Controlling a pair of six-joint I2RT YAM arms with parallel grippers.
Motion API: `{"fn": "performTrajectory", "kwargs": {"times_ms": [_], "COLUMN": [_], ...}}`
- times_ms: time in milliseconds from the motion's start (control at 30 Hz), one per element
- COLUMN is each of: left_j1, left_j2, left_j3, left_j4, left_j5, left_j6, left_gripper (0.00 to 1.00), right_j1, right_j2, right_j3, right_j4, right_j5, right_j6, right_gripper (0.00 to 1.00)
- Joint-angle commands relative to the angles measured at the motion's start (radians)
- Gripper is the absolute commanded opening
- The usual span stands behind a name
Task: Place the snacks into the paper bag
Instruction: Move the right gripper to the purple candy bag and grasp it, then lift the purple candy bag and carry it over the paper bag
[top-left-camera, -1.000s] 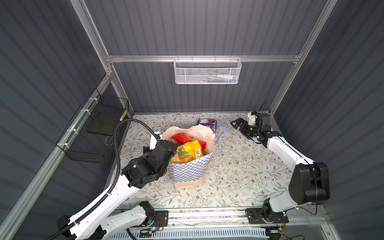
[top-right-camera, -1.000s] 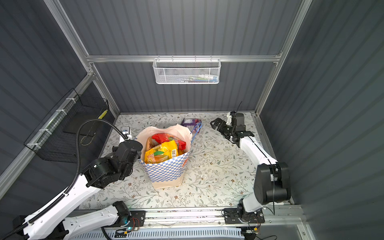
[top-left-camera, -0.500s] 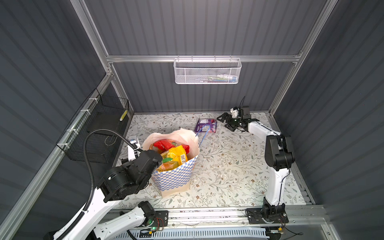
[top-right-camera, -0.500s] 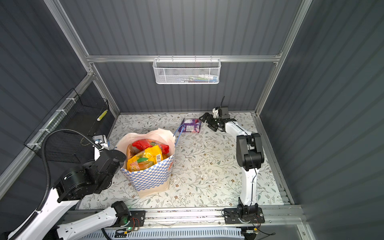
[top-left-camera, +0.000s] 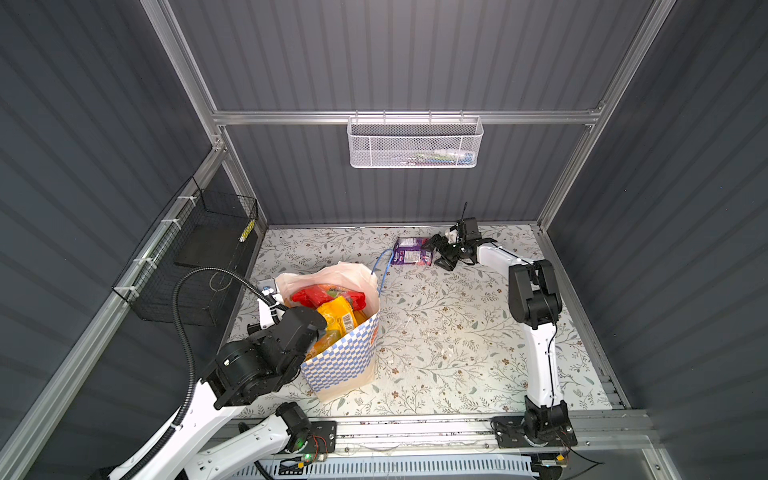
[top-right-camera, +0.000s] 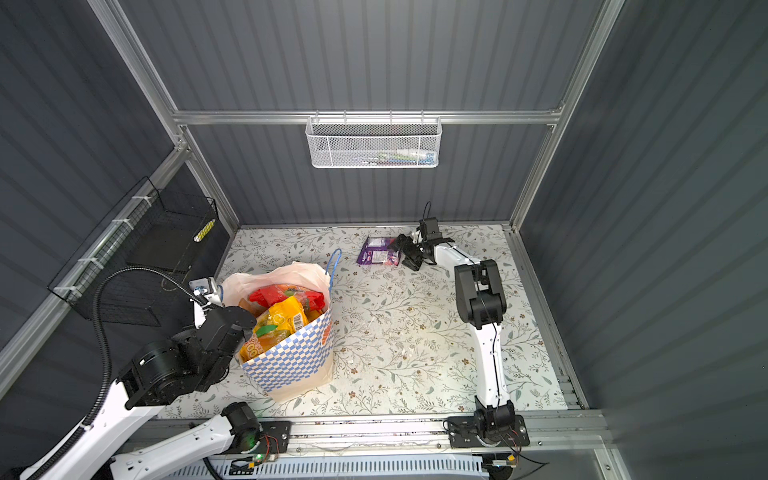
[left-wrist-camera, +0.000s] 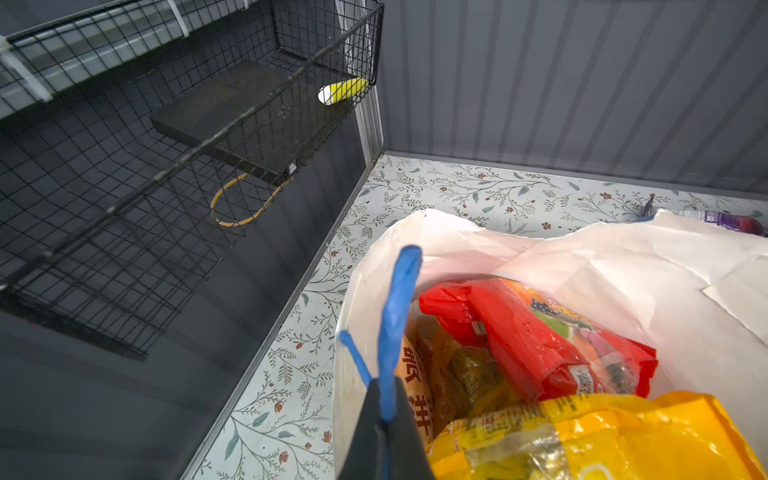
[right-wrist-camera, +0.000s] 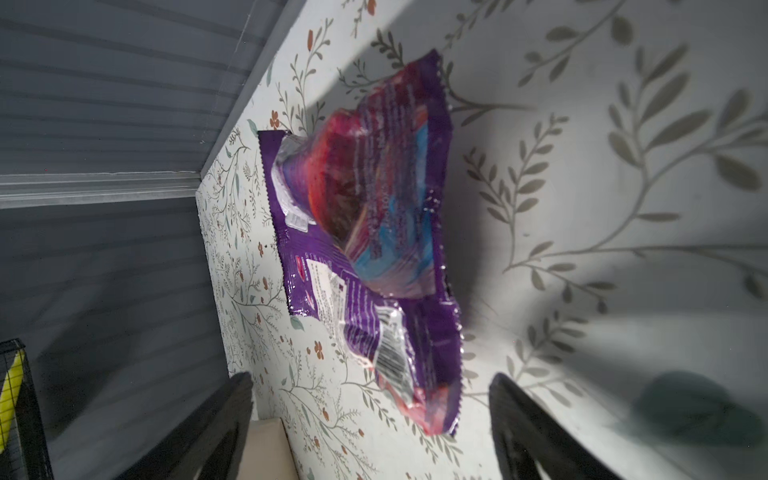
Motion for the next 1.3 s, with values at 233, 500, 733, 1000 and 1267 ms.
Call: {"fn": "performTrajectory", "kwargs": {"times_ms": [233,500,733,1000,1267], "left_j1": [0.004,0.004,0.004,0.003,0.004], "left_j2": [-0.140,-0.152,-0.159,-0.160,-0.158], "left_j3": [-0.069,-0.070,-0.073,-0.076,-0.078], "left_j4": [0.116,0.102,0.093,0.092,0.099], "left_j5": [0.026,0.029,0.032,0.048,0.063], "left_j6": [0.076,0.066,0.063,0.063,0.073], "left_gripper": [0.00,0.00,0.00,0.00,0.00], "right_j1": [0.007,0.006,-0.012,-0.046,-0.048], "right_j2": [0.088,0.067,-0.095,-0.449,-0.805], "right_j3": [0.093,0.051,-0.123,-0.407,-0.542], "right_j4": [0.061,0.119,0.222,0.304,0.238], "right_j5": [-0.075,-0.092,-0.111,-0.104,-0.043], "right_j6": [0.122,0.121,0.086,0.050,-0.003], "right_gripper": [0.68,0.24,0.00,0.00,0.00]}}
